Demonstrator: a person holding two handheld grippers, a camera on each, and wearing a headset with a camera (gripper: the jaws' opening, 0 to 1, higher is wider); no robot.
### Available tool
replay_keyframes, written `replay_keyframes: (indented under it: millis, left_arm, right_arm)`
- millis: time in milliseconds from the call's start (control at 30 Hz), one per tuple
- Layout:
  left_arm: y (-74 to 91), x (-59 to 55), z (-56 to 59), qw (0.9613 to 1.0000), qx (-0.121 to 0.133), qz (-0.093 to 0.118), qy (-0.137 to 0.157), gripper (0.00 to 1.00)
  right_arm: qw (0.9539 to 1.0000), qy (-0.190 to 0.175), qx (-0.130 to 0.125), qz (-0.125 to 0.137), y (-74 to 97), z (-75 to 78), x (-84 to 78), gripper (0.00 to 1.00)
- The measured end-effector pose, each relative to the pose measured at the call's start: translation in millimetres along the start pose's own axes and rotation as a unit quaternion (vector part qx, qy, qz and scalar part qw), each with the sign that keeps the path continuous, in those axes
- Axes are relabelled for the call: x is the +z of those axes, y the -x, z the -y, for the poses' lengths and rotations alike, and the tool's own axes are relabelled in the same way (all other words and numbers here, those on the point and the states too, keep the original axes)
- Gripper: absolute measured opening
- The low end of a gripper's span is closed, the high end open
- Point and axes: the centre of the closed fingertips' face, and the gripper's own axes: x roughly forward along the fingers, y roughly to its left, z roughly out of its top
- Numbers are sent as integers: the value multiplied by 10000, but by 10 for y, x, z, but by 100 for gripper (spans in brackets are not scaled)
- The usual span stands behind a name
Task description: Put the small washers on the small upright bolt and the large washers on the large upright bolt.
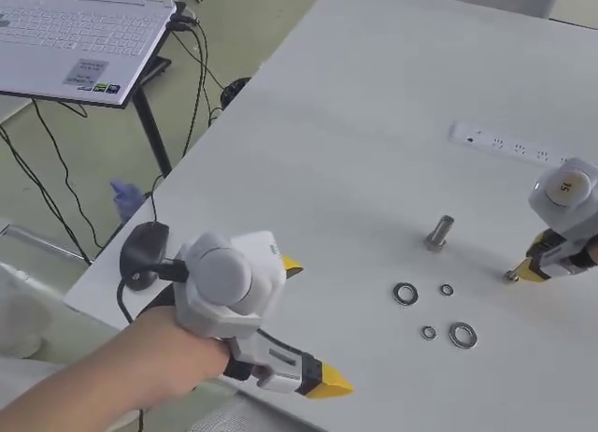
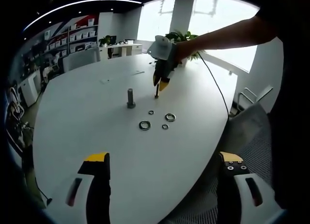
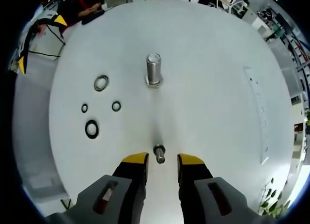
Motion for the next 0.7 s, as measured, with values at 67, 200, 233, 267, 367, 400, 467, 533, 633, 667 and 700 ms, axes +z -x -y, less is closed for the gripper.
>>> replay_keyframes:
  millis: [67,200,233,267,367,400,467,533,633,667,700]
  left_arm:
    - [6,22,17,10000,-2,33,-14,92]
    - [15,60,24,10000,16,89,5,93]
    - [17,67,27,10000,14,97,-3,93]
    - [23,78,34,9999,20,94,-37,93]
    - [51,111,35,9999,39,109,-62,93]
    - [65,121,25,9999,64,112,-40,93]
    - [91,132,18,9999,87,120,-32,94]
    - [121,149,17,9998,127,147,-59,94]
    - [148,150,19,9997,167,165,-57,94]
    - [155,149,26,9997,178,171,-62,94]
    - [157,148,28,9997,182,170,-62,94]
  right_arm:
    - [10000,-22,4,13,62,-7,29,26]
    - [10000,-36,-6,24,128,-32,73,26]
    - [10000,-40,-1,17,139,-43,75,26]
    - [10000,-36,-5,18,156,-64,88,26]
    - [10000,7,15,31,203,-132,119,26]
    - [10000,48,18,46,216,-161,137,26]
    - [10000,73,27,57,227,-197,154,26]
    - [9999,102,59,67,236,-248,171,26]
    - [9997,199,75,85,247,-310,202,26]
    - [9997,232,71,103,250,-326,220,25]
    - [9994,290,47,165,256,-332,251,25]
